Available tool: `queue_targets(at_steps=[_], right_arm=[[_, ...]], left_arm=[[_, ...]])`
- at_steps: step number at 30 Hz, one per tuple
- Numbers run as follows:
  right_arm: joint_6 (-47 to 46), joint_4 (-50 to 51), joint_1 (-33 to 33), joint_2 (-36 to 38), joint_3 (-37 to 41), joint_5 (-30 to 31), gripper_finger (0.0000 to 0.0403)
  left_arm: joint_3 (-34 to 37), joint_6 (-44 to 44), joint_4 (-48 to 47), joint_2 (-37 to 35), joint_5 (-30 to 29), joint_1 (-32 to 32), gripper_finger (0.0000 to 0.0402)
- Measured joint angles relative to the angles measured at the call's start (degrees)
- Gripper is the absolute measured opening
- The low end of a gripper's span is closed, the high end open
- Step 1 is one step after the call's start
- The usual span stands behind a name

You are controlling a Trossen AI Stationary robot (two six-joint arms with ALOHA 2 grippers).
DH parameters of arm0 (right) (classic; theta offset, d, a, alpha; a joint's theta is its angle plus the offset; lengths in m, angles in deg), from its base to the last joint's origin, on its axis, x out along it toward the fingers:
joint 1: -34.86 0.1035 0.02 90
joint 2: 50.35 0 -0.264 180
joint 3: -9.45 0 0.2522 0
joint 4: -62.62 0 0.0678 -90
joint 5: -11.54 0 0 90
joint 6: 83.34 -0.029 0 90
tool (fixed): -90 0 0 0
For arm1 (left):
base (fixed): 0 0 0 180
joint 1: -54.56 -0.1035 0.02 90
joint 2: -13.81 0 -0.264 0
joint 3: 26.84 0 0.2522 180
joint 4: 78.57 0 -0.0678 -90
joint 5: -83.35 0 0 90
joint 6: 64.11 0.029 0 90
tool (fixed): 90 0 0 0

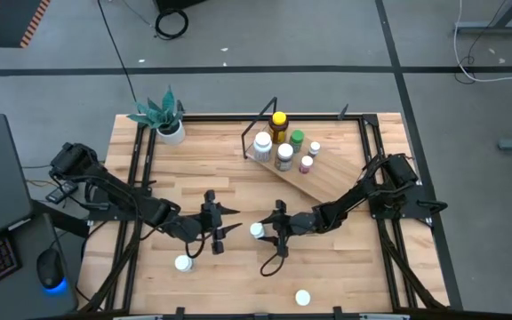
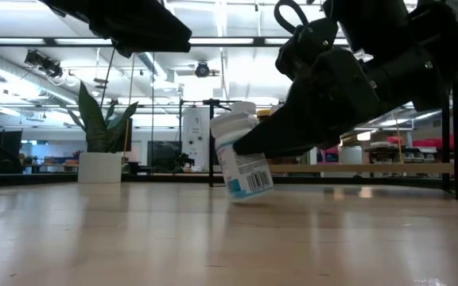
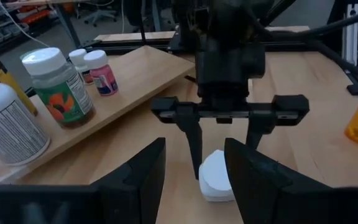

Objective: Pick and place medicine bottles onto shelf by color
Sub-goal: Put the white and blue pill bottle on the shelf

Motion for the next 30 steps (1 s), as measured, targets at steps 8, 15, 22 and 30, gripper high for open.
queue_targets(at_steps=[8, 15, 22, 30], right_arm=[[-5.36, 0.75, 0.0, -0.02, 2.2, 0.51, 0.0283], [-7.67, -0.16, 0.0, 0.07, 3.14, 0.25, 0.0318], [-7.7, 4.1, 0.07, 4.57, 1.81, -3.01, 0.0342], [-7.36, 36.6, 0.04, 14.16, -6.72, -2.05, 0.0346]], left_arm=[[0.0, 0.02, -0.13, 0.0, 0.04, 0.0, 0.0172], [0.0, 0.02, -0.23, 0.0, 0.04, 0.0, 0.0172], [0.0, 0.42, -0.19, 0.0, 0.04, 0.0, 0.0172], [0.0, 2.88, -0.16, -0.01, 0.02, -1.32, 0.0172]])
